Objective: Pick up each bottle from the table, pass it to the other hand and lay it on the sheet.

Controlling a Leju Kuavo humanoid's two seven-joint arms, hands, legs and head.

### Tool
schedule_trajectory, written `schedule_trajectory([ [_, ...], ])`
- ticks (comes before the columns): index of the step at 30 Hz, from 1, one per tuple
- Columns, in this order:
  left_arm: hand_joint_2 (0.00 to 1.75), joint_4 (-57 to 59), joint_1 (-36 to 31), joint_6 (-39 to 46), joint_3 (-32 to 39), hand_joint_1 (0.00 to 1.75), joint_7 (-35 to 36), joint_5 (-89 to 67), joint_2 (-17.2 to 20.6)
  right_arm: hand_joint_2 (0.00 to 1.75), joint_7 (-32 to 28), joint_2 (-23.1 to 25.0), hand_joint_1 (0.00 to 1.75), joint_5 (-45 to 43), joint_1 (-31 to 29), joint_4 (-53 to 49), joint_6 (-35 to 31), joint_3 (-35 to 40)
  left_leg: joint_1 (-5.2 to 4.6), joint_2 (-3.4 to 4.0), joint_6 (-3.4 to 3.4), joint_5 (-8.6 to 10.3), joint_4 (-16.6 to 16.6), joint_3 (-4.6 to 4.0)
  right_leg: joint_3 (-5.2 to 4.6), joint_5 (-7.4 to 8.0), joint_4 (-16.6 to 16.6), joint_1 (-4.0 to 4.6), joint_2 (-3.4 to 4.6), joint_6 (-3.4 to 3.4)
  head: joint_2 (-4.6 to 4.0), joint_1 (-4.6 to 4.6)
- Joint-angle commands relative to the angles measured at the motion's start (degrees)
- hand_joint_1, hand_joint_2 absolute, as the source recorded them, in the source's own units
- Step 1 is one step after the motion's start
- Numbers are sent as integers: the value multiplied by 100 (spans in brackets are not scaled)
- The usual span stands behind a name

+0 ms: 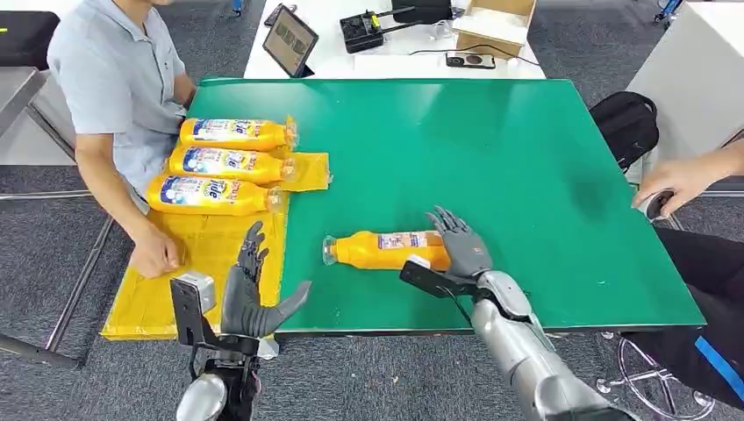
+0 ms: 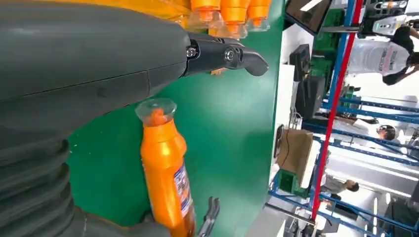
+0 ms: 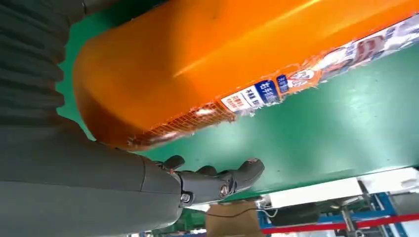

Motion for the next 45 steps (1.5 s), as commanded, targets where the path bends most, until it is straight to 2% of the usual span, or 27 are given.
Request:
schedule_trajectory([
  [1, 175, 629, -395, 6, -27, 0, 53, 108, 178, 175, 122, 234, 0, 71, -879, 1109, 213, 469, -4, 16, 6, -5, -5, 21, 15, -1, -3, 0, 9, -15, 0, 0],
  [10, 175, 745, -496, -41, 2, 0, 92, 284, 178, 175, 168, 420, 0, 15, -1038, 1353, 453, 535, -2, 7, 4, -3, -4, 15, 9, -2, -2, 1, 2, -12, 0, 0],
  [15, 175, 665, -418, -62, 40, 0, 135, 351, 251, 175, 664, 386, 3, 59, -1187, 1553, 1078, 705, -4, 15, 7, -7, -6, 26, 19, -4, -3, 1, 7, -17, 0, 2],
  [16, 175, 664, -418, -59, 54, 0, 135, 351, 252, 175, 740, 375, 40, 70, -1211, 1576, 1143, 722, -2, 11, 5, -4, -5, 16, 11, -1, -3, 1, 5, -13, 0, 0],
  [17, 175, 665, -418, -54, 78, 0, 147, 366, 255, 175, 834, 354, 131, 78, -1244, 1622, 1237, 740, -4, 5, 5, -2, -5, 13, 9, -2, -1, -1, 0, -11, 0, 2],
  [19, 175, 670, -409, -80, 116, 0, 188, 413, 253, 175, 935, 327, 138, 138, -1287, 1676, 1392, 822, -2, 7, 5, -3, -5, 20, 16, -2, -4, 2, 0, -15, 0, 0],
  [22, 175, 670, -409, -80, 116, 0, 188, 413, 253, 175, 935, 327, 138, 138, -1287, 1676, 1392, 822, -1, -2, 5, 0, -7, 24, 21, -2, -7, 2, -8, -14, 0, 0],
  [23, 175, 670, -409, -80, 116, 0, 188, 413, 253, 175, 935, 327, 150, 138, -1287, 1676, 1392, 822, -2, -2, 4, 0, -6, 20, 17, -1, -6, 2, -6, -12, 0, 0],
  [24, 175, 680, -399, -120, 134, 0, 226, 443, 251, 175, 1081, 337, 154, 175, -1313, 1708, 1509, 872, -1, -2, 7, -1, -8, 27, 25, -2, -9, 4, -9, -18, 0, 0],
  [29, 175, 702, -321, -316, 205, 0, 350, 512, 268, 175, 1583, 360, 152, 376, -1434, 1796, 1829, 1120, -2, 1, 6, 1, -6, 19, 16, -1, -5, 0, -2, -8, 0, 0],
  [32, 175, 716, -324, -375, 253, 0, 375, 546, 260, 175, 1750, 354, 164, 478, -1503, 1833, 1918, 1223, -2, 0, 6, 0, -7, 25, 22, -2, -6, 1, -4, -11, 0, 0],
  [37, 175, 731, -342, -430, 283, 0, 400, 578, 273, 175, 1819, 360, 173, 492, -1562, 1869, 2086, 1253, 0, -5, 8, 1, -6, 30, 27, -2, -8, 4, -10, -13, 0, 0],
  [41, 175, 780, -400, -476, 296, 0, 386, 597, 295, 175, 1755, 405, 171, 368, -1584, 1837, 2107, 1149, -2, -3, 7, 3, -6, 26, 24, -1, -7, 1, -6, -9, 0, 0],
  [45, 175, 781, -371, -522, 268, 0, 302, 667, 316, 175, 987, 420, 175, -401, -1306, 1716, 2205, 569, 0, -6, 10, 1, -12, 44, 44, -4, -13, 5, -13, -19, 0, 0],
])
